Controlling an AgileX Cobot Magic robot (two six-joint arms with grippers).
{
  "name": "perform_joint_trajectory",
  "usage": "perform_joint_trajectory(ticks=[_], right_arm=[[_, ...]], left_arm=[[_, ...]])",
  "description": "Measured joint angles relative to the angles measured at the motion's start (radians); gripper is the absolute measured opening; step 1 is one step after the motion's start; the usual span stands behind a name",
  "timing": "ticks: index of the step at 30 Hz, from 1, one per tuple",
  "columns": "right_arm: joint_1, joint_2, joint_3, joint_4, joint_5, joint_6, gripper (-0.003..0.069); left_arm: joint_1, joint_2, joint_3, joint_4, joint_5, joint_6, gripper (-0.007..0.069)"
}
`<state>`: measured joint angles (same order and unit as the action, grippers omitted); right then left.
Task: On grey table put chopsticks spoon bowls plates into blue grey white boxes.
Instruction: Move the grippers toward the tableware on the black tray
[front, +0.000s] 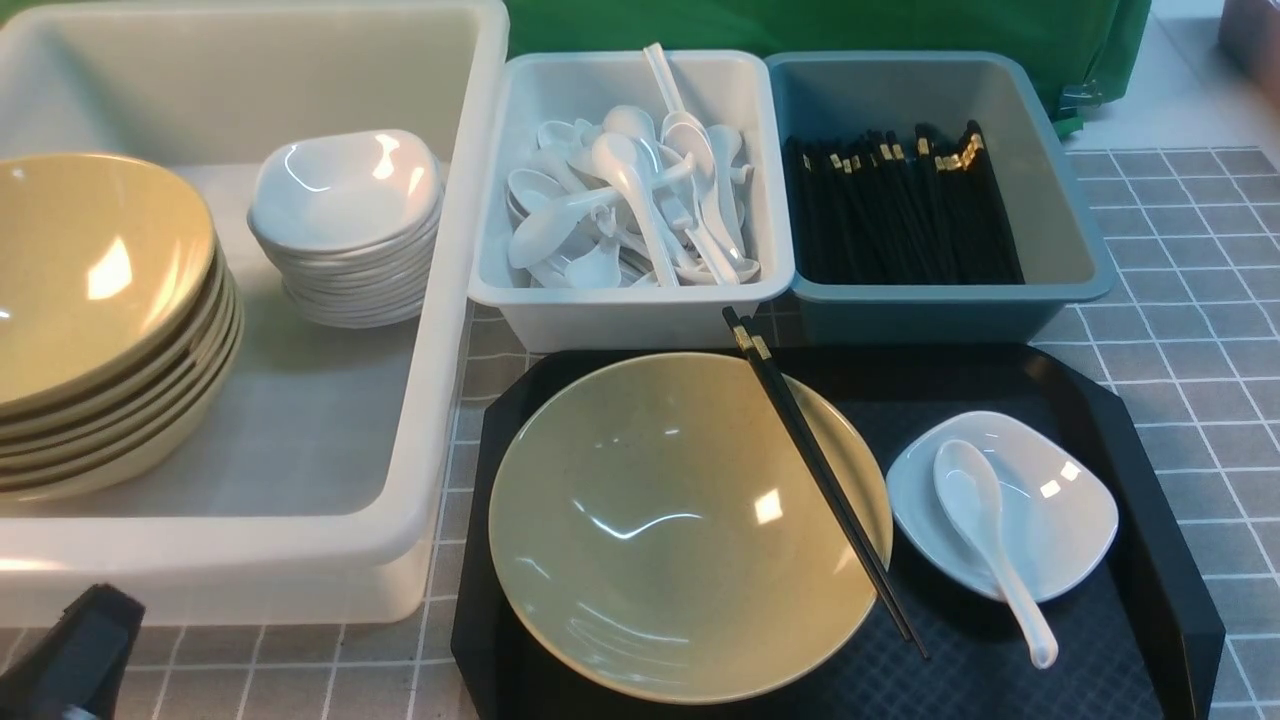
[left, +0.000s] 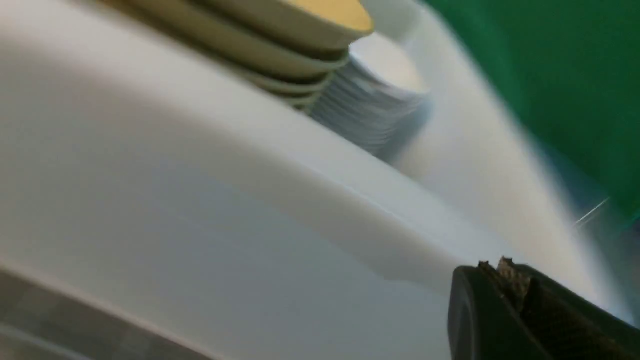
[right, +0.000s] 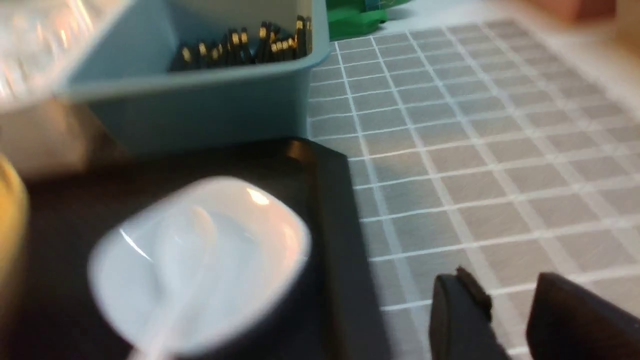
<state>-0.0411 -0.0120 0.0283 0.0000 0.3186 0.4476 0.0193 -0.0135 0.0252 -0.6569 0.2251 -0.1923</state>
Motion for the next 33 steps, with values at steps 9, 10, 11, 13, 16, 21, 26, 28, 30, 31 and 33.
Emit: perform_joint_trajectory(ticks=[9, 10, 11, 13, 16, 21, 26, 28, 30, 31, 33], right_arm=[[0.0, 0.0, 0.0, 0.26, -0.001, 0.472, 0.0238], [0.0, 0.0, 0.0, 0.26, -0.001, 0.441, 0.0238], [0.0, 0.0, 0.0, 0.26, -0.001, 0.412, 0.0238], [0.0, 0.0, 0.0, 0.26, 0.004, 0.381, 0.0238], [0.008, 0.0, -0.001, 0.286, 0.024, 0.26, 0.0238], [0.061, 0.02, -0.131, 0.343, 0.098, -0.069, 0.02], [0.091, 0.324, -0.442, 0.337, 0.243, -0.416, 0.0039], [0.091, 0.478, -0.594, 0.335, 0.362, -0.56, 0.0033], [0.091, 0.625, -0.76, 0.333, 0.523, -0.678, 0.0034], [0.092, 0.706, -0.841, 0.331, 0.601, -0.734, 0.0034], [0.106, 0.811, -0.934, 0.325, 0.723, -0.787, 0.0034]], left_arm=[[0.0, 0.0, 0.0, -0.448, -0.036, -0.133, -0.0011], [0.0, 0.0, 0.0, -0.451, -0.035, -0.13, -0.0011], [-0.001, 0.0, 0.0, -0.452, -0.032, -0.127, -0.0011], [-0.001, 0.0, 0.0, -0.454, -0.029, -0.112, -0.0011], [-0.001, 0.0, -0.029, -0.433, -0.002, 0.019, -0.0011], [-0.001, 0.032, -0.247, -0.299, 0.069, 0.335, -0.0011], [-0.001, 0.362, -0.584, 0.026, 0.312, 0.425, -0.0011], [-0.001, 0.504, -0.717, 0.16, 0.467, 0.427, -0.0011], [-0.001, 0.629, -0.853, 0.292, 0.649, 0.43, -0.0011], [-0.001, 0.684, -0.905, 0.341, 0.729, 0.431, -0.0011], [-0.004, 0.777, -0.981, 0.406, 0.846, 0.432, -0.0011]])
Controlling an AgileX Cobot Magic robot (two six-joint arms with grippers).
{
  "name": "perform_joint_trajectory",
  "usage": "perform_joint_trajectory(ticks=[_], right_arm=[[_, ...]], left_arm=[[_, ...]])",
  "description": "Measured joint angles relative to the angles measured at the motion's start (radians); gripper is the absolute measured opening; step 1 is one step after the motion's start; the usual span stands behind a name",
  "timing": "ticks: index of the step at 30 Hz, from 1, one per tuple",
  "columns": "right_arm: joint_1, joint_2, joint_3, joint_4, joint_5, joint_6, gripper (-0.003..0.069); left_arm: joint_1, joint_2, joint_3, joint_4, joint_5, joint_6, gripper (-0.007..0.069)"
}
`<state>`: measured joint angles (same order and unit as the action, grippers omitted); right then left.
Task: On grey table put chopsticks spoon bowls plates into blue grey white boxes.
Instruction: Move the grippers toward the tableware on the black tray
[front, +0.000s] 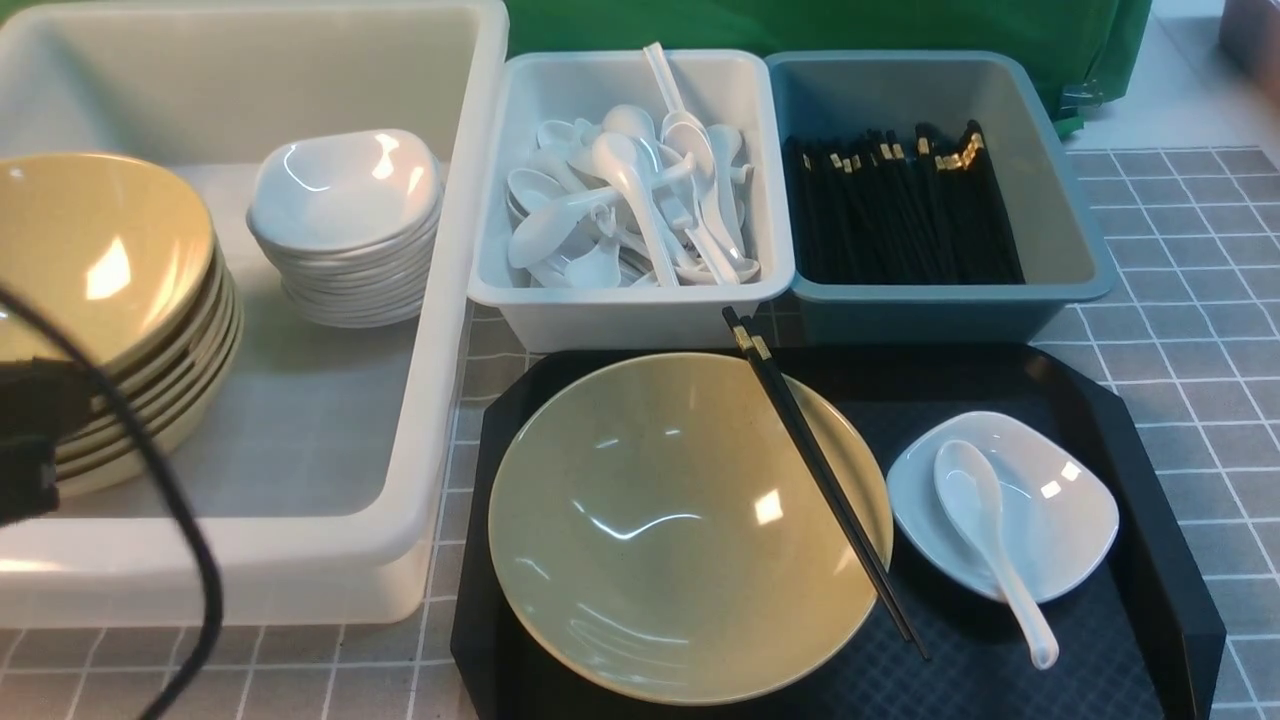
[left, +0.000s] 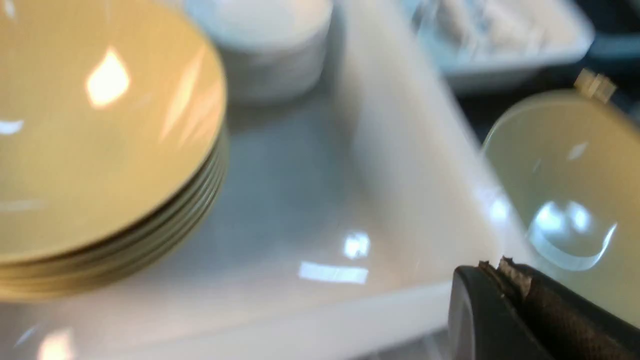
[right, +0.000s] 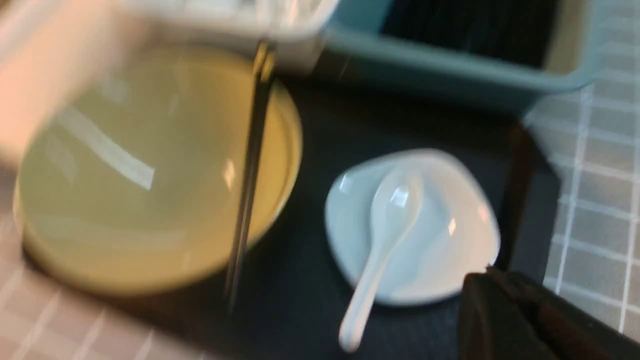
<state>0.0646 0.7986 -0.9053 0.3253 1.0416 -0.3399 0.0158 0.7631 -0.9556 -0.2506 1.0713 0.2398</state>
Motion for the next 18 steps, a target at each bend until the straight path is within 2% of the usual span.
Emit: perform_joint_trajectory(ticks=[4, 7, 13, 15, 18], right_arm=[[0.059, 0.129, -0.11, -0.014, 0.102, -0.034, 0.0034], [0.188, 0.242, -0.169, -0.065, 0.125, -0.041, 0.0034], [0.43, 0.454, -0.258, -0.24, 0.126, 0.083, 0.0034], [0.493, 0.538, -0.313, -0.27, 0.121, 0.125, 0.0038], [0.53, 0.626, -0.378, -0.278, 0.115, 0.149, 0.0048]], left_arm=[[-0.042, 0.098, -0.066, 0.05, 0.084, 0.0, -0.0011], [-0.177, 0.18, -0.087, 0.055, 0.085, 0.016, -0.0011], [-0.464, 0.31, -0.118, 0.08, 0.021, 0.022, -0.0011], [-0.558, 0.345, -0.119, 0.099, -0.014, 0.022, -0.0011], [-0.631, 0.364, -0.119, 0.117, -0.039, 0.022, -0.0011]])
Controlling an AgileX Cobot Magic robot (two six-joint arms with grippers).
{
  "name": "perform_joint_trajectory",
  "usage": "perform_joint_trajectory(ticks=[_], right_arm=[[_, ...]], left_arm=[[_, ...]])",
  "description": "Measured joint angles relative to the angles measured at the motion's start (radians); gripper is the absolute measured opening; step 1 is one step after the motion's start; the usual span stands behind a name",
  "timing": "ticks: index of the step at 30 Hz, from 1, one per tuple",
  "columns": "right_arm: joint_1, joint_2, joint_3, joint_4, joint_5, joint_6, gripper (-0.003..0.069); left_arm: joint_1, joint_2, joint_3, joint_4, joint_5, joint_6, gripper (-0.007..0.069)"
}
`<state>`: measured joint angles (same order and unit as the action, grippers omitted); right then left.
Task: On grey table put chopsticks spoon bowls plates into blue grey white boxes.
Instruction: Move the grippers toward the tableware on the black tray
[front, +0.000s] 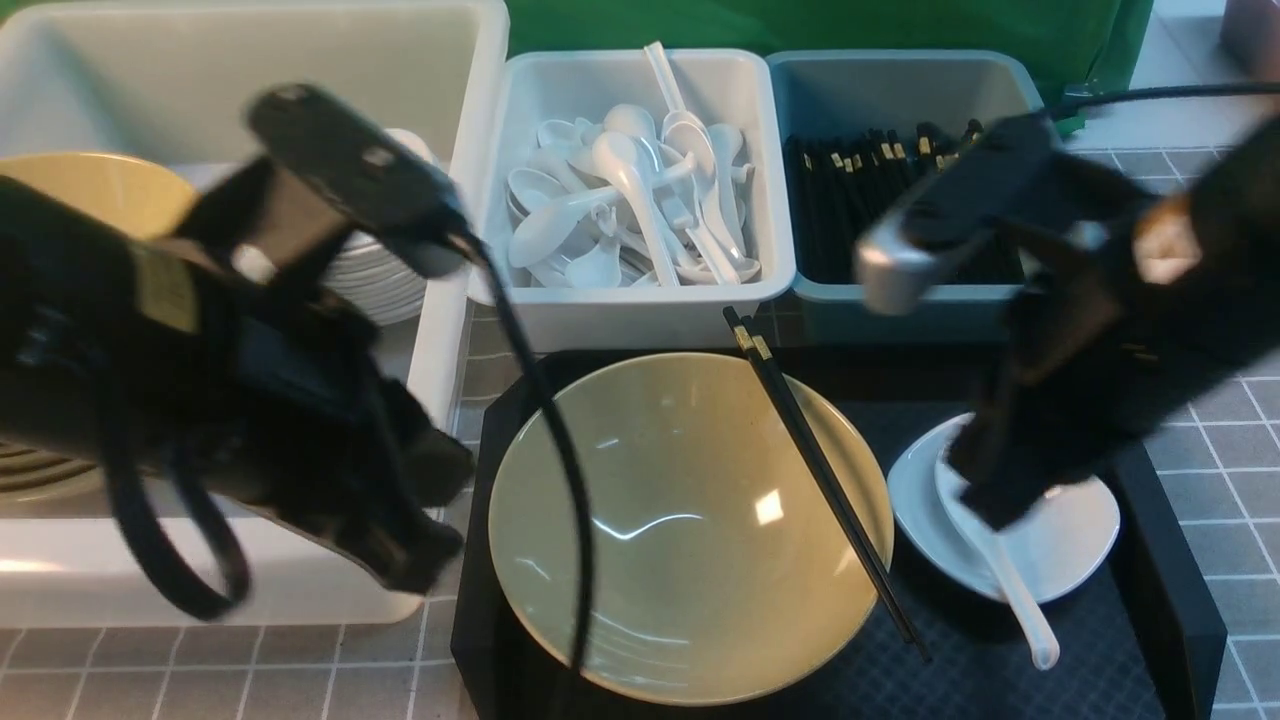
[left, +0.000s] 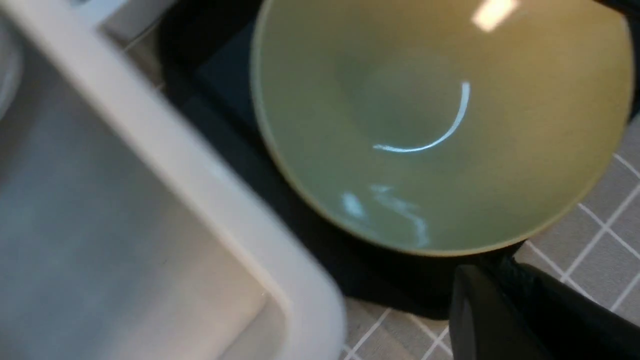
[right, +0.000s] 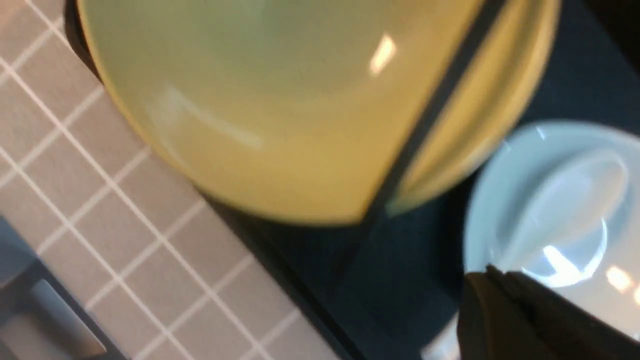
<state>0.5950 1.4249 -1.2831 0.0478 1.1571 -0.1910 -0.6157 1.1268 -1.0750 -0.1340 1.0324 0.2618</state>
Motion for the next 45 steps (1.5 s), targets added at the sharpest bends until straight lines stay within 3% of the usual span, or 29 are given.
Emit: perform_joint_trajectory(ticks=[4, 12, 15, 18, 25, 33, 39, 45], right_arm=[[0.012, 0.141, -0.105, -0.009, -0.004, 0.046, 0.0116], [0.012, 0.347, -0.279, -0.014, 0.014, 0.098, 0.0413], [0.012, 0.4, -0.323, -0.017, 0.037, 0.106, 0.0474], [0.012, 0.447, -0.345, -0.024, 0.05, 0.126, 0.0489], [0.012, 0.508, -0.355, -0.105, 0.054, 0.2, 0.0492], [0.013, 0.519, -0.356, -0.098, 0.048, 0.221, 0.0469], [0.014, 0.547, -0.358, -0.083, 0.05, 0.222, 0.0353], [0.014, 0.551, -0.373, -0.082, 0.059, 0.22, 0.015]], left_arm=[[-0.039, 0.003, 0.0, 0.051, -0.004, -0.02, -0.0011], [-0.043, 0.001, 0.037, 0.175, 0.012, -0.118, -0.0011], [-0.043, -0.007, 0.087, 0.183, -0.019, -0.121, -0.0011], [-0.043, -0.011, 0.137, 0.184, -0.059, -0.121, -0.0011], [-0.043, -0.013, 0.207, 0.19, -0.114, -0.121, -0.0011], [-0.043, -0.014, 0.21, 0.191, -0.162, -0.121, -0.0011], [-0.043, -0.014, 0.21, 0.192, -0.187, -0.121, -0.0009], [-0.043, -0.014, 0.211, 0.192, -0.196, -0.121, -0.0008]])
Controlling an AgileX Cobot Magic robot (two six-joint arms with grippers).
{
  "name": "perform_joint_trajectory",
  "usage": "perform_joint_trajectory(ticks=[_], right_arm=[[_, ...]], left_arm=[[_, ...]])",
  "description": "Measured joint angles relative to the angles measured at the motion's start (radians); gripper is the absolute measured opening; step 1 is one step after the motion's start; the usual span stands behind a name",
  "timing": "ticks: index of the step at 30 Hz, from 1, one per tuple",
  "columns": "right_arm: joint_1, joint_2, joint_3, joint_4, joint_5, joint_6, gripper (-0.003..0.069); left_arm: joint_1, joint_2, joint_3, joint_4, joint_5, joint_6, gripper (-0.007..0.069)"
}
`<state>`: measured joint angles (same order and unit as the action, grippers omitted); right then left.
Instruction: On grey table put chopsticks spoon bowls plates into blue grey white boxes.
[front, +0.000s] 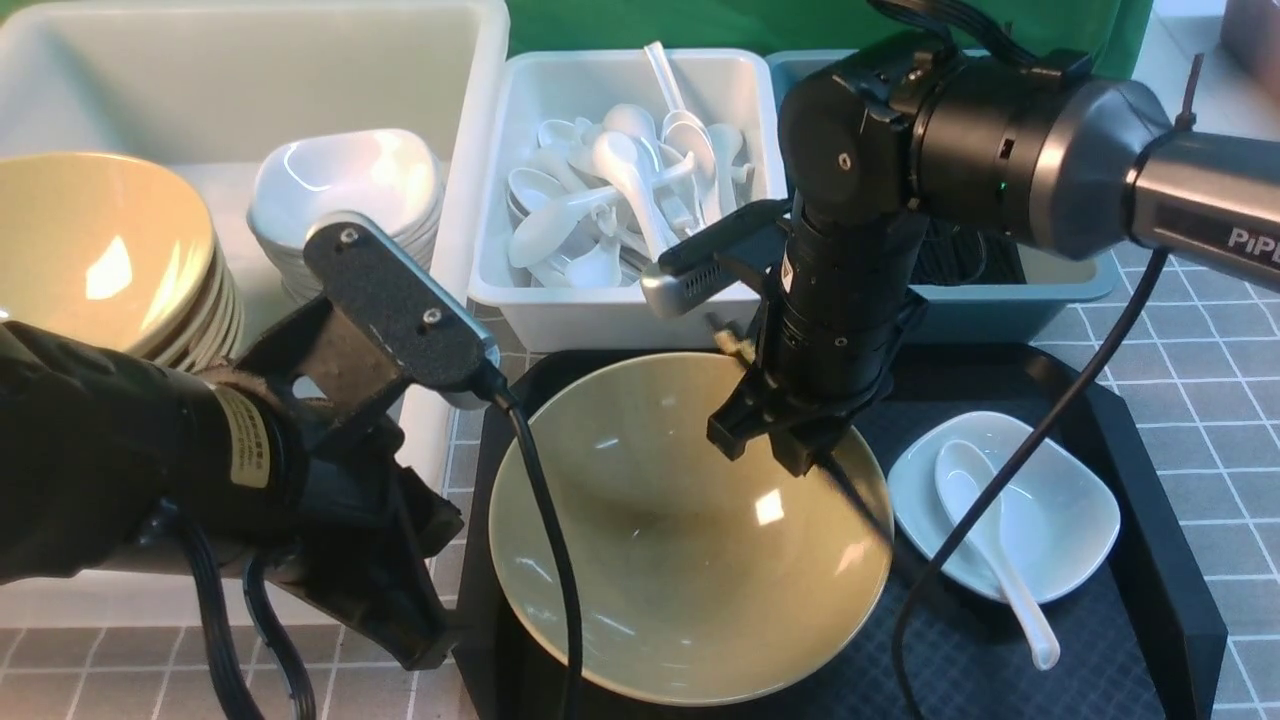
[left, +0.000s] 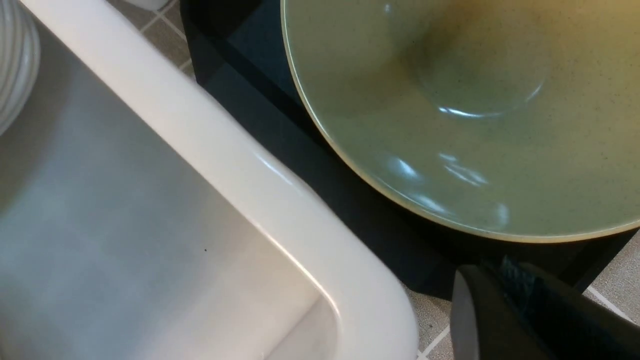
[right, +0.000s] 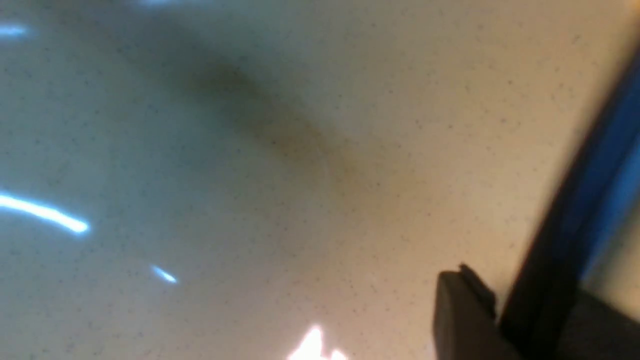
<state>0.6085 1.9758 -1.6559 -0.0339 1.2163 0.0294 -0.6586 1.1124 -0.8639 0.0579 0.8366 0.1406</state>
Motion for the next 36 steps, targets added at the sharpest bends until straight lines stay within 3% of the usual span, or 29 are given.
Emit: perform_joint_trajectory(ticks=[5, 16, 21, 29, 36], right_arm=[[0.0, 0.0, -0.036, 0.0, 0.004, -0.002, 0.0067], [-0.017, -0.011, -0.196, -0.001, 0.016, -0.043, 0.0064], [-0.092, -0.011, -0.274, -0.001, 0.02, -0.05, 0.0064], [-0.276, 0.027, -0.382, -0.007, -0.048, -0.018, 0.0064], [-0.392, 0.161, -0.527, 0.075, -0.16, 0.018, 0.0064]], left_arm=[[0.0, 0.0, 0.0, 0.0, -0.003, 0.0, -0.0008], [0.0, 0.0, 0.0, -0.07, -0.146, -0.068, -0.0008], [0.0, 0.061, -0.056, -0.118, -0.219, -0.073, -0.0008], [0.0, 0.361, -0.361, -0.139, -0.258, -0.021, -0.0008], [0.0, 0.552, -0.579, -0.218, -0.379, 0.032, -0.0008]])
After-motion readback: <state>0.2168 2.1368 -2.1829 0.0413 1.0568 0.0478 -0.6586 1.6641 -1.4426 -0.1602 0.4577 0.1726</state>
